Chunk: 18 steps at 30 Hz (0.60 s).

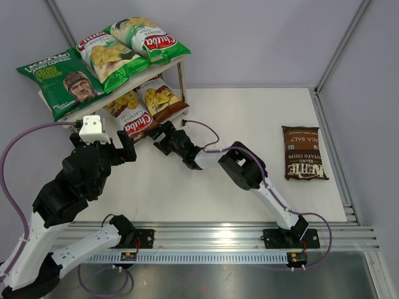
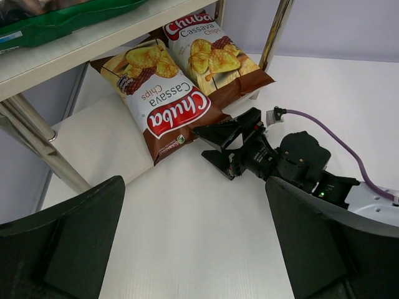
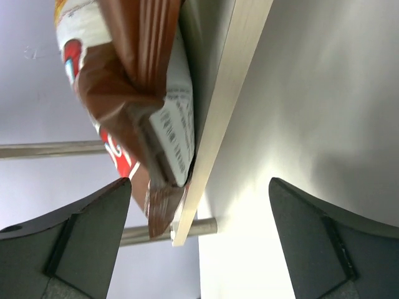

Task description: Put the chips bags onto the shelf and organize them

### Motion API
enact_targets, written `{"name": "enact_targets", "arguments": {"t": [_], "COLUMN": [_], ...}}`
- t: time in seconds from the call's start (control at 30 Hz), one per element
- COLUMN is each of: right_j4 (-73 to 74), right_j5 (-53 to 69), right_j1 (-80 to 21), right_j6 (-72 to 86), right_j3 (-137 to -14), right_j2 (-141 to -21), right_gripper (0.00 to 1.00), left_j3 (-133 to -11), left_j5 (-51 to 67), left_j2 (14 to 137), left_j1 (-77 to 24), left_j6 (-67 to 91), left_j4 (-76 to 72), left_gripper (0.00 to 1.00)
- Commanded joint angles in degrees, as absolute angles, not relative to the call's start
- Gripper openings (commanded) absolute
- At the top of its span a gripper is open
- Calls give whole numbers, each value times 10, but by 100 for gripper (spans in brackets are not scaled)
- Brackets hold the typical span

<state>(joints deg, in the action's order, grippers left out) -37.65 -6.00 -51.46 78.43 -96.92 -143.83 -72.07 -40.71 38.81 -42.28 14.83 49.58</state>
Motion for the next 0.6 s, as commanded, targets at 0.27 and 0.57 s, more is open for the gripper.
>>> {"name": "enact_targets", "arguments": {"t": [0.27, 0.57], "right_j4": [-519, -257], "right_j5": [-4, -88], "right_j1": [-507, -485], "right_j6": [702, 469], "right_j3": [-776, -579], "right_j2": [-1251, -983], "right_gripper": [99, 99], "left_j3": [-710, -723], "left_j5": [-365, -251], "left_j2": [390, 406], "left_j1": [-415, -414], "left_j6": [130, 163], "left_j4": [454, 459], "left_gripper": [99, 99]}}
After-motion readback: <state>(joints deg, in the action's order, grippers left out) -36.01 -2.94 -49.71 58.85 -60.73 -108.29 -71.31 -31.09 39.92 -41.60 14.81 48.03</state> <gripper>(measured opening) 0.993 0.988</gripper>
